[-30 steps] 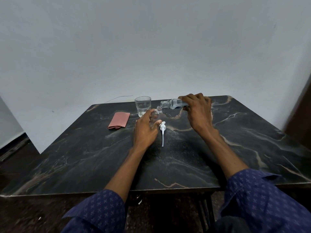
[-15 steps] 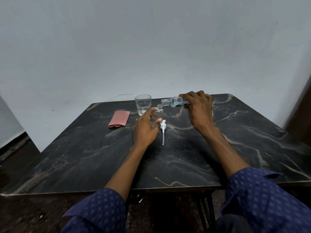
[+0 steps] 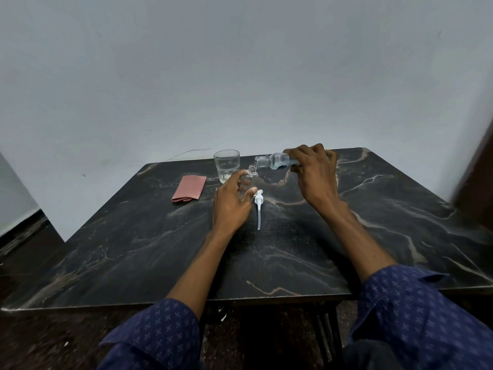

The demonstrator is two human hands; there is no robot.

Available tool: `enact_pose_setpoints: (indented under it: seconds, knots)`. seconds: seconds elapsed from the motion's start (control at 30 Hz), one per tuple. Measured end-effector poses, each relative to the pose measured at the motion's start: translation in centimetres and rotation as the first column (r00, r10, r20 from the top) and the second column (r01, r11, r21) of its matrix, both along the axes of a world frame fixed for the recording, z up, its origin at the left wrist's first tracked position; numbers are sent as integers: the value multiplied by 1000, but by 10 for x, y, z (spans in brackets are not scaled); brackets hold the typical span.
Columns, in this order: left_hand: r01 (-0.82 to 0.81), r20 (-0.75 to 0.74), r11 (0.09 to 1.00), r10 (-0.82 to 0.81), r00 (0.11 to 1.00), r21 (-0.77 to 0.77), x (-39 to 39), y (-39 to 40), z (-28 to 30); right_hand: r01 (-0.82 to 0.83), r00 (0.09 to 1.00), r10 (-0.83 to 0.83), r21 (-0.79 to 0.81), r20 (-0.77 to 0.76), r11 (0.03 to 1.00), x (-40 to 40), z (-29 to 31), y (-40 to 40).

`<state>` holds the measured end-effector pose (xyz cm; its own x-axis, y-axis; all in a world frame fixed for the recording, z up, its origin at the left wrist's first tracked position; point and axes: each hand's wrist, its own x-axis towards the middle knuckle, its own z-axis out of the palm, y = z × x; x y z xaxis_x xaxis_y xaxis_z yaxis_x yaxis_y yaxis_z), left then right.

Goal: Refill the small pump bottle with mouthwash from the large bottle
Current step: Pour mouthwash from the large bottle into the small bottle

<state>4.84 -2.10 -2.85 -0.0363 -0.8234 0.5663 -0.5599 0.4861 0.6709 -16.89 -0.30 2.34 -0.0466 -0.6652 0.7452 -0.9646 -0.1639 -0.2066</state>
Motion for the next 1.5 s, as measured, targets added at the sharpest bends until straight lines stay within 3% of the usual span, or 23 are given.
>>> enact_pose_setpoints:
  seconds: [0.33,0.77,1.1,1.5]
  knots:
    - [-7,-26,1000,7,1000,24,0,2,2,-14,1000,12,95,23,995,4,1,-3]
    - [-18,-35,999,20,999,42,2,0,2,-165,974,140,134,180,977,4,4,-25]
    - [-20,-11,999,20,1000,27,0,-5,-2,-153,986,144,114,85,982,0,1,-25]
    - [-25,8,999,25,1000,32,0,-5,-2,-139,988,132,87,81,986,-1,6,-21]
